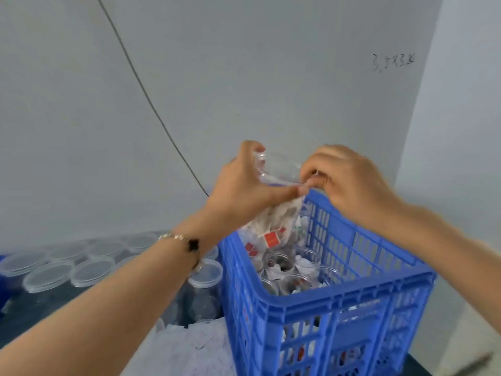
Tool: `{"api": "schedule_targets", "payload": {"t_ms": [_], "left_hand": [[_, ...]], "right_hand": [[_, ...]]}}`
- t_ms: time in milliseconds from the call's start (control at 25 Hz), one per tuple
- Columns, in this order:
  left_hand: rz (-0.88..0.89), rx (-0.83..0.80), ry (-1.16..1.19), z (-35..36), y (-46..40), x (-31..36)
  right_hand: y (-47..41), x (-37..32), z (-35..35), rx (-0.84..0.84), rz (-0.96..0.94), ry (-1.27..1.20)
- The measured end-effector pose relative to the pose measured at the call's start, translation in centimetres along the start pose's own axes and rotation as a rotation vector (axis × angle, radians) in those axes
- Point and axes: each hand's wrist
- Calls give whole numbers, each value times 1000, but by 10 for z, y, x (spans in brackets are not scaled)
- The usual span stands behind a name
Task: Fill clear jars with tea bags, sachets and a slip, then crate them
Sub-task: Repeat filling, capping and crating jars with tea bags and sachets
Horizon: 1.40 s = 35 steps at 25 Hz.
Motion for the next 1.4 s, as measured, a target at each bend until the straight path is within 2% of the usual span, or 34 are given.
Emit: {"api": "schedule_targets", "payload": {"t_ms": [120,240,360,440,520,680,1120,1400], "left_hand": [[-12,-68,-95,37,-41,-16],[-14,-206,-251,75,-62,-36],[22,-368,-671,110,-68,-66],[89,-445,-957,123,-70,-84],[135,-488,-1093,129,-70,-100],[73,-571,-1114,128,-66,-111],[67,-485,-1046,123,-52,-105],[125,-554,-1149,126,-41,-89]], "right_hand": [[-13,45,13,-99,92,38],[-9,74,44,-248,191,104],[6,91,85,-411,287,105],[13,97,117,-523,284,187],[16,96,141,-583,257,229],[16,95,155,-604,277,184],[22,100,165,-557,392,65],[23,100,164,-535,491,-19]]}}
Point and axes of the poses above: each hand's wrist, its own y-axis away from the middle knuckle, its own z-axis out of the palm, x = y × z
